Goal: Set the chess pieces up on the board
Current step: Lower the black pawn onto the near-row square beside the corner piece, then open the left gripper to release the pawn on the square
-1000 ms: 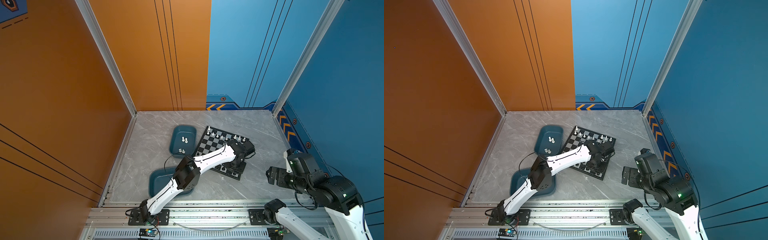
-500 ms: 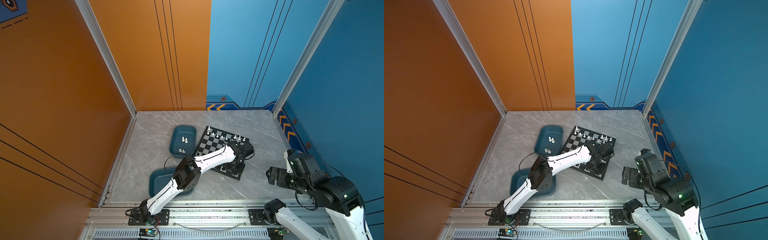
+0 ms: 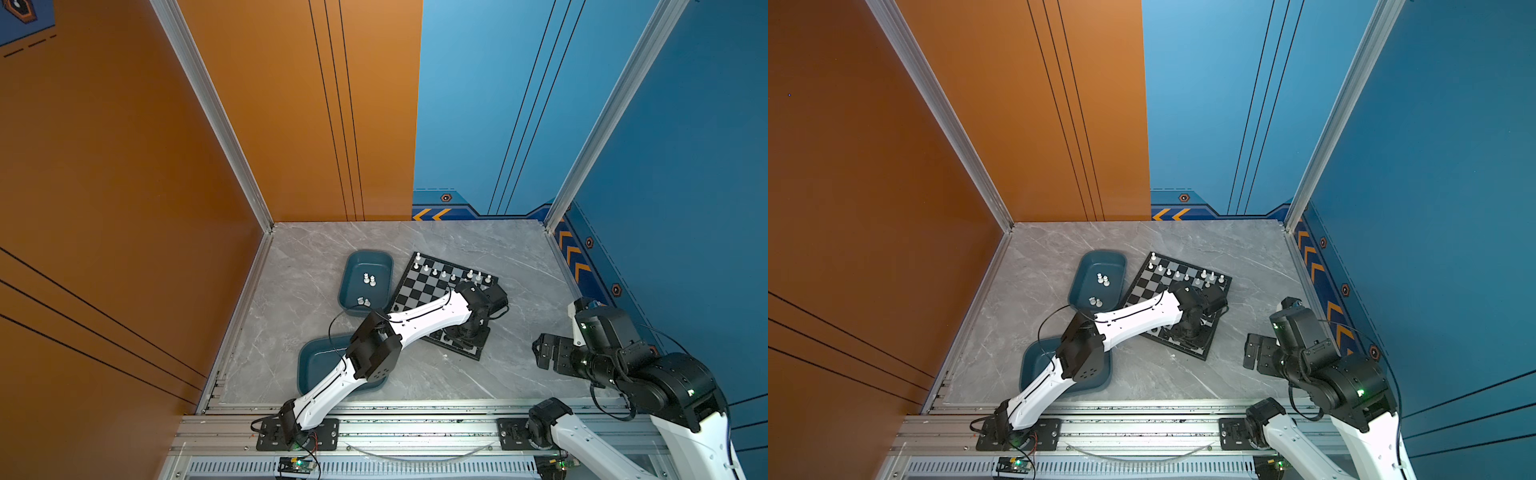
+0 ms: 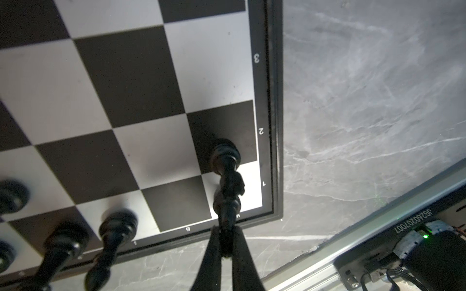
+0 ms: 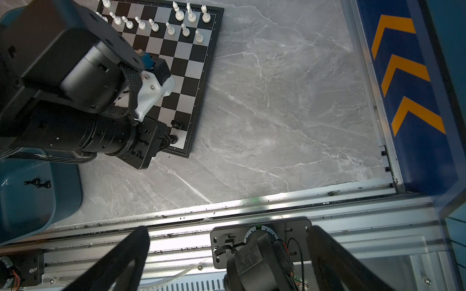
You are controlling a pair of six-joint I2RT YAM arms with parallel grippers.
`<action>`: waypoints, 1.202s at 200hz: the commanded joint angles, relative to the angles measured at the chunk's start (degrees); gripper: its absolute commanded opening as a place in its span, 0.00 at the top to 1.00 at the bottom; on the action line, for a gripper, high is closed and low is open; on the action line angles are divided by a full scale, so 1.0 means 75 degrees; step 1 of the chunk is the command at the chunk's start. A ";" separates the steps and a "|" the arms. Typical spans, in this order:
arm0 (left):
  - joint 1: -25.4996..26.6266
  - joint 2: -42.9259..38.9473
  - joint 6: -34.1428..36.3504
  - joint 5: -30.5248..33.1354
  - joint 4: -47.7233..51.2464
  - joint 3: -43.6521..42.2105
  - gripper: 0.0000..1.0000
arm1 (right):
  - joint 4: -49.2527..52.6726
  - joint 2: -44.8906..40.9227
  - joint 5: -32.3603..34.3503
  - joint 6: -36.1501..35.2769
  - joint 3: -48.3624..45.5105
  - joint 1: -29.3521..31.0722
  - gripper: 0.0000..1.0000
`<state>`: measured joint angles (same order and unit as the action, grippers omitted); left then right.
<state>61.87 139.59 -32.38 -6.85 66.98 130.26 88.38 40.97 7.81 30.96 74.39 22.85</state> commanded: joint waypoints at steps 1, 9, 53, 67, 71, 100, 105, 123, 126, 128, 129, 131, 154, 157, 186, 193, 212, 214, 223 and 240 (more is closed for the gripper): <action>-0.0107 -0.0324 0.0052 0.0359 0.0154 -0.0227 0.93 | -0.0004 0.0058 0.0144 -0.0035 0.0076 -0.0047 0.00; -0.0131 -0.0370 0.0052 0.0391 0.0152 -0.0268 0.93 | -0.0024 0.0068 0.0142 -0.0044 0.0067 -0.0047 0.00; -0.0275 -0.0584 0.0016 0.0601 0.0156 -0.0566 0.93 | -0.0083 0.0121 0.0137 -0.0117 0.0042 -0.0047 0.00; -0.0323 -0.0617 0.0028 0.0678 0.0155 -0.0632 0.93 | -0.0120 0.0141 0.0118 -0.0142 0.0033 -0.0047 0.00; -0.0333 -0.0614 0.0028 0.0681 0.0152 -0.0653 0.93 | -0.0122 0.0150 0.0112 -0.0149 0.0041 -0.0047 0.00; -0.0398 -0.0580 0.0081 0.0606 0.0156 -0.0636 0.92 | -0.0159 0.0175 0.0116 -0.0205 0.0036 -0.0047 0.00; -0.0412 -0.0568 0.0076 0.0597 0.0150 -0.0632 0.92 | -0.0151 0.0185 0.0112 -0.0214 0.0024 -0.0047 0.00; -0.0410 -0.0541 0.0075 0.0508 0.0152 -0.0599 0.92 | -0.0157 0.0210 0.0118 -0.0238 0.0021 -0.0053 0.00; -0.0396 -0.0542 0.0075 0.0495 0.0150 -0.0597 0.92 | -0.0159 0.0209 0.0117 -0.0254 0.0013 -0.0055 0.00; -0.0397 -0.0542 0.0072 0.0487 0.0148 -0.0595 0.92 | -0.0153 0.0209 0.0112 -0.0253 0.0014 -0.0052 0.00; -0.0397 -0.0530 0.0074 0.0483 0.0150 -0.0596 0.92 | -0.0150 0.0209 0.0115 -0.0251 0.0017 -0.0055 0.00; -0.0406 -0.0530 0.0066 0.0475 0.0151 -0.0598 0.92 | -0.0157 0.0209 0.0115 -0.0256 0.0018 -0.0049 0.00; -0.0376 -0.0515 0.0052 0.0401 0.0158 -0.0586 0.91 | -0.0169 0.0228 0.0117 -0.0273 -0.0014 -0.0059 0.00; -0.0368 -0.0518 0.0042 0.0392 0.0156 -0.0586 0.92 | -0.0169 0.0231 0.0109 -0.0281 -0.0022 -0.0059 0.00; -0.0335 -0.0539 -0.0022 0.0252 0.0154 -0.0598 0.91 | -0.0197 0.0256 0.0109 -0.0314 -0.0034 -0.0059 0.00; -0.0318 -0.0553 -0.0045 0.0250 0.0160 -0.0630 0.91 | -0.0216 0.0256 0.0099 -0.0319 -0.0048 -0.0058 0.00; -0.0279 -0.0615 -0.0078 0.0222 0.0159 -0.0703 0.91 | -0.0251 0.0261 0.0066 -0.0319 -0.0095 -0.0058 0.00; -0.0271 -0.0616 -0.0095 0.0213 0.0153 -0.0712 0.91 | -0.0249 0.0257 0.0067 -0.0325 -0.0103 -0.0059 0.00; -0.0262 -0.0647 -0.0104 0.0210 0.0162 -0.0736 0.92 | -0.0269 0.0250 0.0053 -0.0325 -0.0122 -0.0059 0.00; -0.0246 -0.0703 -0.0124 0.0201 0.0160 -0.0750 0.92 | -0.0310 0.0246 0.0014 -0.0331 -0.0168 -0.0070 0.00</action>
<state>59.37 136.79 -32.62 -4.10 66.94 125.73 87.68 42.39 7.77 29.39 73.97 22.81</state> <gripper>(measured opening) 0.091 0.999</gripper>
